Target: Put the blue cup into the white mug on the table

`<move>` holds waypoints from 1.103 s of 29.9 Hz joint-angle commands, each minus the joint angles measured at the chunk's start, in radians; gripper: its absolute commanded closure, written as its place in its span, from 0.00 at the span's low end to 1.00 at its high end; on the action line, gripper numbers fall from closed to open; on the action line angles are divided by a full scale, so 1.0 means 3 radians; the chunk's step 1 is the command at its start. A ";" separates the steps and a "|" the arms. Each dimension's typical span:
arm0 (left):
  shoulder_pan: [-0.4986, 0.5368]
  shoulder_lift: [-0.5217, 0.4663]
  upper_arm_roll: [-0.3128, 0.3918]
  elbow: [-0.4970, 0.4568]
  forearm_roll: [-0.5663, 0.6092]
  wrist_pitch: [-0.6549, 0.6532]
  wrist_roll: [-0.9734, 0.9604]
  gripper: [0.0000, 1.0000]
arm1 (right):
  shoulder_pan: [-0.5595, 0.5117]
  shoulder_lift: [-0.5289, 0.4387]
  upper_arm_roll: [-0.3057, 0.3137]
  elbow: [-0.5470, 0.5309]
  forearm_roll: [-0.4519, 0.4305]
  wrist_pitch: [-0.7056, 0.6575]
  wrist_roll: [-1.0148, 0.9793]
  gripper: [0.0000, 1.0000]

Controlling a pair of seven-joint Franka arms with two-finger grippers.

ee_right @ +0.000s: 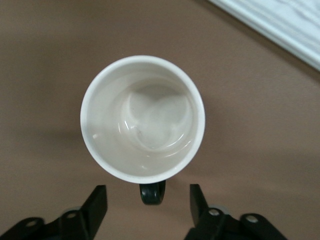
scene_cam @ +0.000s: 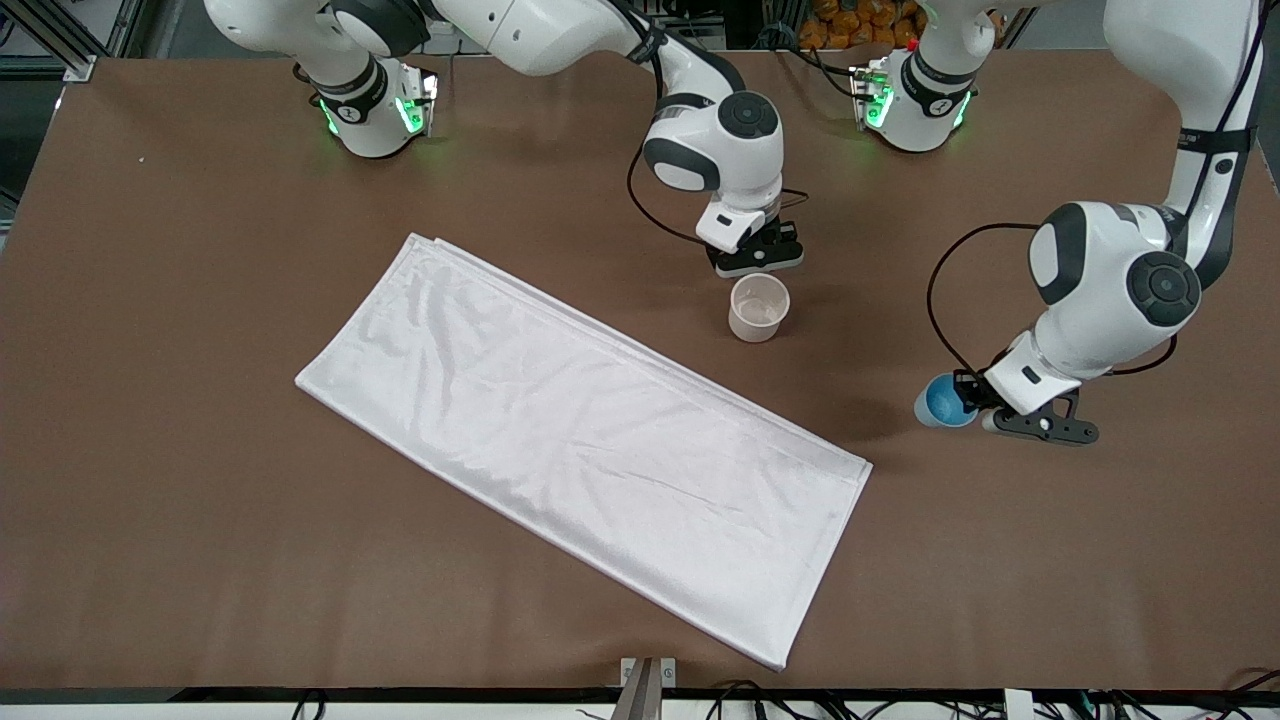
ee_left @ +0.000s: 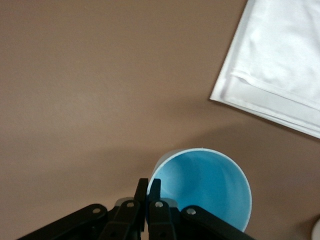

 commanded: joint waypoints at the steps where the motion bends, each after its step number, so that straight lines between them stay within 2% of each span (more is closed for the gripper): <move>1: 0.0005 -0.0437 -0.0242 -0.0413 -0.0067 -0.0022 -0.0423 1.00 | -0.0033 -0.0354 0.0005 -0.0003 0.0015 -0.0378 0.0088 0.00; 6: 0.0005 -0.0560 -0.0574 -0.0521 -0.0067 -0.0022 -0.0985 1.00 | -0.0145 -0.0702 0.0005 -0.0038 0.0215 -0.0700 0.0057 0.00; 10: 0.0005 -0.0580 -0.0937 -0.0546 -0.0067 -0.0027 -0.1543 1.00 | -0.0278 -0.0968 0.0021 -0.0049 0.0307 -0.1012 -0.0081 0.00; 14: 0.0000 -0.0601 -0.1198 -0.0552 -0.0067 -0.0088 -0.1881 1.00 | -0.0518 -0.1234 0.0169 -0.0084 0.0373 -0.1278 -0.0260 0.00; 18: 0.0000 -0.0596 -0.1402 -0.0541 -0.0062 -0.0114 -0.2132 1.00 | -0.0718 -0.1469 0.0194 -0.0084 0.0384 -0.1590 -0.0474 0.00; 24: -0.0031 -0.0565 -0.1531 -0.0557 -0.0052 -0.0226 -0.2245 1.00 | -0.1024 -0.1817 0.0200 -0.0084 0.0389 -0.2070 -0.0909 0.00; 33: -0.0046 -0.0442 -0.1531 -0.0567 -0.0027 -0.0242 -0.2245 1.00 | -0.1510 -0.2200 0.0184 -0.0125 0.0389 -0.2623 -0.1323 0.00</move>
